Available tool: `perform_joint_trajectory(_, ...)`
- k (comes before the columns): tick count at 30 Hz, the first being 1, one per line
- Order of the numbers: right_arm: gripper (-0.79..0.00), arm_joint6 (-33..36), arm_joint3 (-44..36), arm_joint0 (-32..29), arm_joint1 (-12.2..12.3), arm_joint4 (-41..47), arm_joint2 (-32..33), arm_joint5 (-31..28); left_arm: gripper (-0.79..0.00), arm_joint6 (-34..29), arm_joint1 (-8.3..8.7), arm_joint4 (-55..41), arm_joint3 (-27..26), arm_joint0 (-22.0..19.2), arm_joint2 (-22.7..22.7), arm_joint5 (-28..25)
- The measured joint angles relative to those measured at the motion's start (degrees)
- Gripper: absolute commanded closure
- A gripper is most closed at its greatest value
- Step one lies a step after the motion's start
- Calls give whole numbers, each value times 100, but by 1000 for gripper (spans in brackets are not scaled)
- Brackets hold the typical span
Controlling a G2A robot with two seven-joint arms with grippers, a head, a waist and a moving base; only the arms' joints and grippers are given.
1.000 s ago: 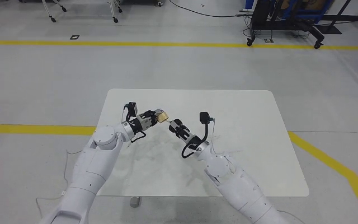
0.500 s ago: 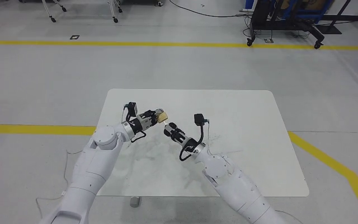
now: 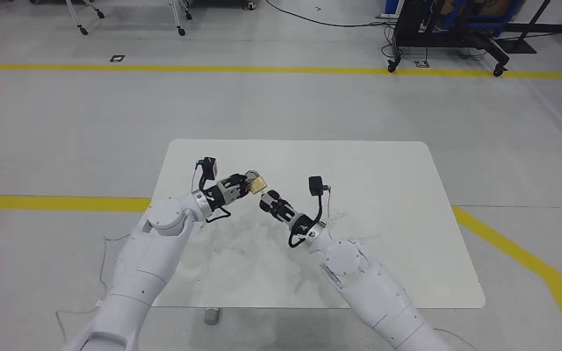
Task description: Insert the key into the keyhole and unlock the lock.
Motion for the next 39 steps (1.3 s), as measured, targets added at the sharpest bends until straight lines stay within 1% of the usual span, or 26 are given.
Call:
perform_joint_trajectory(14,0,-26,-14,-27,-17,-62,74,-47,0,-115,11,126,-81,33,45,-150)
perform_joint_trajectory(15,-37,-22,-12,-30,-19,-41,82,-59,0,-120,12,122,-81,34,44,-151)
perform_joint_trajectory(16,-382,-15,-10,-31,-21,-25,89,-66,0,-125,12,111,-79,34,42,-151)
perform_joint_trajectory(17,-785,-3,-10,-31,-21,-11,96,-70,0,-129,12,93,-74,33,37,-147)
perform_joint_trajectory(21,-785,38,-29,-18,-19,-27,127,-79,0,-107,10,-49,-8,17,-6,-68)
perform_joint_trajectory(26,-785,37,-29,-19,-18,-31,126,-79,0,98,-2,-259,58,25,-72,104)
perform_joint_trajectory(32,-785,57,-74,-54,-25,25,136,-113,0,107,-5,-359,25,53,-103,64)
perform_joint_trajectory(34,-625,305,-205,-159,-37,497,194,-265,0,57,-7,-458,21,64,-128,8)
perform_joint_trajectory(35,-493,493,-239,-192,-38,859,234,-335,0,20,-9,-532,19,70,-144,-21)
perform_joint_trajectory(36,-394,776,-248,-217,-35,1375,295,-380,0,-55,-13,-656,17,77,-167,-65)
perform_joint_trajectory(37,-357,992,-237,-223,-31,1735,339,-368,0,-125,-14,-748,18,82,-184,-101)
perform_joint_trajectory(39,-317,1459,-183,-212,-25,2435,416,-257,0,-331,-20,-967,45,87,-208,-138)
